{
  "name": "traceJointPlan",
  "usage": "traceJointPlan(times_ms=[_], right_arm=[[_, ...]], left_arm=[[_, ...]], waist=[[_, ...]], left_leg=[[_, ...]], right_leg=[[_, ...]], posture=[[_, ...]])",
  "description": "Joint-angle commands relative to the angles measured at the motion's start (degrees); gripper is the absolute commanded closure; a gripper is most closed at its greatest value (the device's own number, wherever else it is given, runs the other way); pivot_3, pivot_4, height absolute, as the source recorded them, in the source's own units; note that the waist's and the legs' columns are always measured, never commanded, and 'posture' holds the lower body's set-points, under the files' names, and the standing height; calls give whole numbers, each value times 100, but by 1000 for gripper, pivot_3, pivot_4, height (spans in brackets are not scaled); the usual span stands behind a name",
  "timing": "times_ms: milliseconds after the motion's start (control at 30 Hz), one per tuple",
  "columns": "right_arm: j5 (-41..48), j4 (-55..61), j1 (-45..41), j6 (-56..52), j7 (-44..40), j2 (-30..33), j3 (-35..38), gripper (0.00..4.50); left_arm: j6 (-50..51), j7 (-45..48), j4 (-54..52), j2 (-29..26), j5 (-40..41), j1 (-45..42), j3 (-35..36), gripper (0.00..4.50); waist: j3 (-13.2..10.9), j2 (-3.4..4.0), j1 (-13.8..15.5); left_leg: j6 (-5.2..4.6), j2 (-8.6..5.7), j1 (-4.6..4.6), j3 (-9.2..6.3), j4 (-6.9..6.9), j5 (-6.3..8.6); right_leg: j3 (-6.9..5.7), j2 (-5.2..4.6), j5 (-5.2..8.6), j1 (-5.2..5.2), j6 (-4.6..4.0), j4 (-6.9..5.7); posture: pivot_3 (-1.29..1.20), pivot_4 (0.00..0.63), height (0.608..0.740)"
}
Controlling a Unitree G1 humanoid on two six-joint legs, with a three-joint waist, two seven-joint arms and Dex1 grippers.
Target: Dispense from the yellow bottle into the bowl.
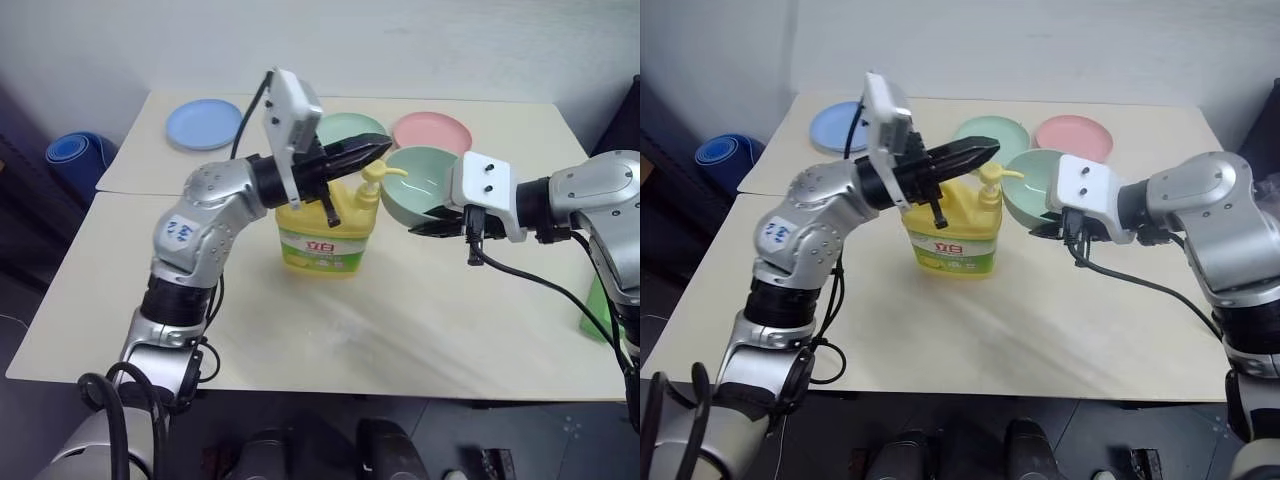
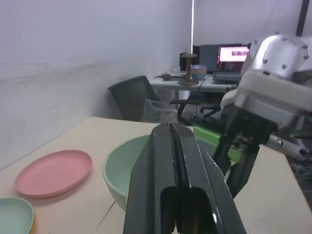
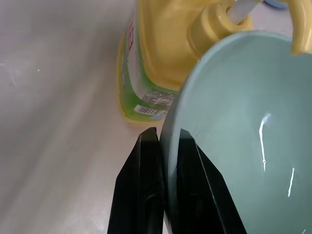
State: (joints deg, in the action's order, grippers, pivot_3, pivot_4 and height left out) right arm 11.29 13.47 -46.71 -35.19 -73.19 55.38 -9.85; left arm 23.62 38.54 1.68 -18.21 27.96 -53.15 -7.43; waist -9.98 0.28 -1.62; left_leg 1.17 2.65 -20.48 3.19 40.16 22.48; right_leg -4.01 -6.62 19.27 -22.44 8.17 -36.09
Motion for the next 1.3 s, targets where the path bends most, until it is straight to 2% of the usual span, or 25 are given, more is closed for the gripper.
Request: traceJointPlan(times_ms=[33, 300, 567, 667, 933, 1033, 1200, 1300], right_arm=[[75, 276, -114, -54, -63, 140, 91, 4500], [33, 273, -91, -80, -27, 212, 80, 4500], [182, 419, 36, -252, 94, 143, 161, 4500], [204, 468, 81, -269, 113, 156, 147, 4500], [232, 485, 110, -274, 155, 164, 152, 4500], [242, 490, 120, -292, 176, 153, 157, 4500], [258, 320, 320, -339, 360, 155, 314, 4500], [77, -116, 706, 136, 517, 192, 433, 4500]], left_arm=[[-136, -284, 229, 235, -295, -265, 90, 4487], [362, -66, 366, 336, -620, -245, -152, 4487], [1566, -107, 231, 154, -869, 2, -639, 4487], [1602, -144, 192, 163, -1048, 267, -891, 4487], [1632, -378, 448, 278, -1249, 576, -888, 4487], [1550, -537, 505, 455, -1159, 629, -693, 4487], [1134, -626, 382, 784, -761, 418, 62, 4487], [731, -534, 337, 863, -467, 299, 595, 4487]], waist=[[-3, -5, 3], [-3, -5, -1], [-1, -4, 2], [4, -5, 5], [26, -18, 23], [40, -20, 27], [40, -20, 40], [38, -22, 88]], left_leg=[[0, 0, -2, -1, 1, 0], [-1, 0, -2, -2, 1, 0], [-1, 1, 6, -9, 12, 0], [-1, 1, 19, -14, 13, 0], [0, 4, 75, -35, 11, 0], [0, 4, 96, -35, 3, 0], [0, 5, 122, -37, -7, 0], [0, 4, 113, -36, -8, 0]], right_leg=[[0, 0, 0, 0, 0, 1], [0, -1, 0, -2, 0, -2], [0, -2, 0, 9, 0, -12], [-1, -1, 0, 24, 0, -16], [-19, -2, 0, 109, 0, 13], [-19, -2, 0, 127, 0, 15], [-20, -2, 0, 157, 0, 32], [-21, -2, 0, 148, 0, 32]], posture=[[0, 150, 740], [0, 150, 740], [0, 150, 740], [0, 150, 740], [0, 150, 740], [0, 150, 740], [0, 150, 740], [0, 150, 740]])
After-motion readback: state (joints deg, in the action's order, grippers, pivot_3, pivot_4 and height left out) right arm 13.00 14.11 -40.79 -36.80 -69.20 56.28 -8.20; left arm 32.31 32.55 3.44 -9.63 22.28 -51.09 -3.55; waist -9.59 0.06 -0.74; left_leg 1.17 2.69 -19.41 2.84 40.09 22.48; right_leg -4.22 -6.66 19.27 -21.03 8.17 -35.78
